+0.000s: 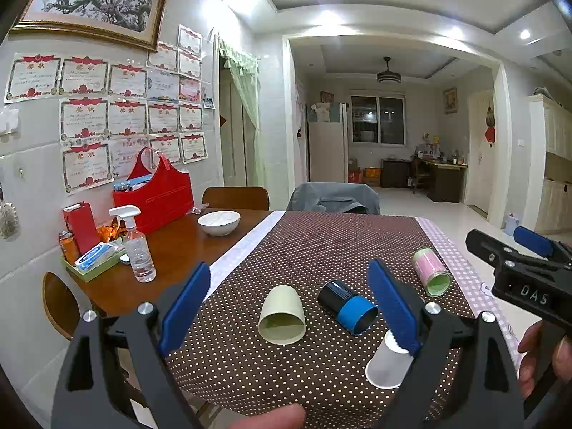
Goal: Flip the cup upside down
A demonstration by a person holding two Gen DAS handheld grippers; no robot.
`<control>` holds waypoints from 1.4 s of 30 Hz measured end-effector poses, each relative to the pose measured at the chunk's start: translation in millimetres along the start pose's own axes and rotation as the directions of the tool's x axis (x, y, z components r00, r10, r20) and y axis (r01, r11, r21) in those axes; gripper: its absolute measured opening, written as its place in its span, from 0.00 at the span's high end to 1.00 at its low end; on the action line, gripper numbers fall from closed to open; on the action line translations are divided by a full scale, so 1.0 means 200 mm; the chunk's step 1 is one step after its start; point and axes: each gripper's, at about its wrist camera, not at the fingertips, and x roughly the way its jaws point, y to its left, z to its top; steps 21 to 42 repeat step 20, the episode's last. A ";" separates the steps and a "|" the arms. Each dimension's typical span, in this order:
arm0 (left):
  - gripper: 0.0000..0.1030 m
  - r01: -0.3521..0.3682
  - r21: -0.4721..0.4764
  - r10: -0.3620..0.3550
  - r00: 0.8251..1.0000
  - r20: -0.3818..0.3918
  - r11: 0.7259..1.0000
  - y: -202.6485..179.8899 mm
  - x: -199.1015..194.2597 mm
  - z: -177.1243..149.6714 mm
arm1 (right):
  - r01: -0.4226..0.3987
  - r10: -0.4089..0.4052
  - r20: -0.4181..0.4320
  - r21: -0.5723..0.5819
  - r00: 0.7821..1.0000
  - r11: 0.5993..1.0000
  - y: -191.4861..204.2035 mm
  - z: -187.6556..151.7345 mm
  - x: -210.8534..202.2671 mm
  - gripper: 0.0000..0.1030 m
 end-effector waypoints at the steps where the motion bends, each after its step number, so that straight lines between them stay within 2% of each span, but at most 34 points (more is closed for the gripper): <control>1: 0.15 0.000 -0.002 0.000 1.000 -0.001 1.000 0.00 0.00 0.00 | 0.000 0.000 0.000 0.000 1.000 1.000 0.00 0.00 0.00 0.06; 10: 0.15 -0.002 -0.029 0.002 1.000 -0.001 1.000 0.03 0.00 0.00 | -0.004 0.004 -0.010 0.002 1.000 1.000 -0.01 -0.01 0.02 0.06; 20: 0.15 -0.035 -0.024 0.034 0.999 -0.024 0.999 0.03 0.04 0.00 | -0.006 0.006 -0.016 0.002 1.000 1.000 -0.01 -0.02 0.02 0.06; 42: 0.15 -0.035 -0.024 0.034 0.999 -0.024 0.999 0.03 0.04 0.00 | -0.006 0.006 -0.016 0.002 1.000 1.000 -0.01 -0.02 0.02 0.06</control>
